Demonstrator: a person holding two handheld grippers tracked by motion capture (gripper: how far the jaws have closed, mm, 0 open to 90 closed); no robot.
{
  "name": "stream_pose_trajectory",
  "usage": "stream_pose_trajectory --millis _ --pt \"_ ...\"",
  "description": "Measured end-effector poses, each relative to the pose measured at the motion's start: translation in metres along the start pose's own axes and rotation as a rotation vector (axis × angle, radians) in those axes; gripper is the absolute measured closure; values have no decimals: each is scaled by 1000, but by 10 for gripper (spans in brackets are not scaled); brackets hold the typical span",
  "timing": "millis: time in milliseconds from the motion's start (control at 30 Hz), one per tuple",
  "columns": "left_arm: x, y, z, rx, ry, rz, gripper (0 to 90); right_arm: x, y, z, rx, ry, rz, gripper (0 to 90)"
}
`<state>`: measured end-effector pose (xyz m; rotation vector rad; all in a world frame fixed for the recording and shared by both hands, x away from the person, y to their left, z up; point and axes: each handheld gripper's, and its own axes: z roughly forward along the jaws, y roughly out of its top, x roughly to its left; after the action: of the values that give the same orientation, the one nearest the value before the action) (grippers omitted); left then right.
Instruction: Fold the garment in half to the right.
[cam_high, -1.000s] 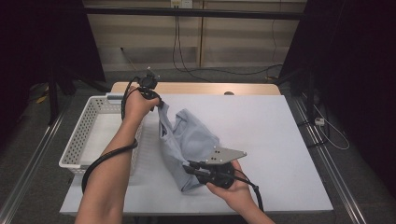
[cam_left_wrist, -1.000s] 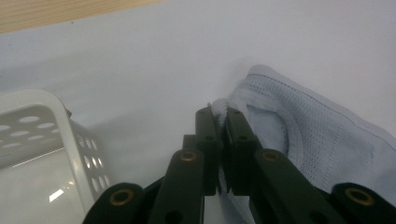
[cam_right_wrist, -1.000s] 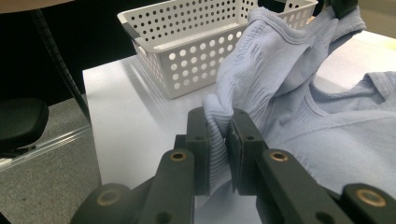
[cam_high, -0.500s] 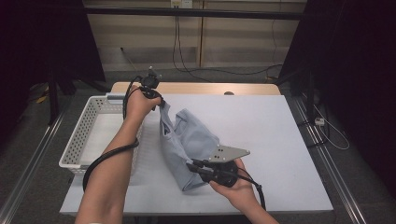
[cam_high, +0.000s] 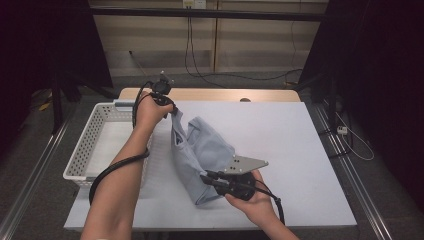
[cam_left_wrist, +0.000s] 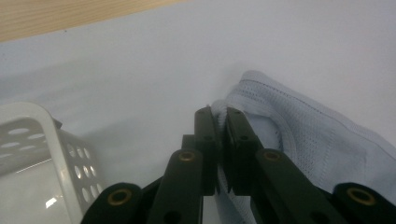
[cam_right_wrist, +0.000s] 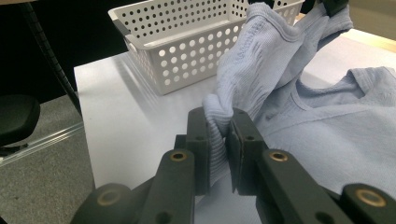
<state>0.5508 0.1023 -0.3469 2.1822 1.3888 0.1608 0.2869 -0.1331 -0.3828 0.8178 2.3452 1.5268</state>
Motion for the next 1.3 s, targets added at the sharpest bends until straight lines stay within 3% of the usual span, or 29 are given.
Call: stream_pose_trajectory --millis 700,1300 --pt "-8 2 3 -17 10 8 820 -4 -1 -8 -12 -26 5 807" --pt "-13 4 2 -38 -9 14 809 -12 -4 -16 -9 -54 10 806"
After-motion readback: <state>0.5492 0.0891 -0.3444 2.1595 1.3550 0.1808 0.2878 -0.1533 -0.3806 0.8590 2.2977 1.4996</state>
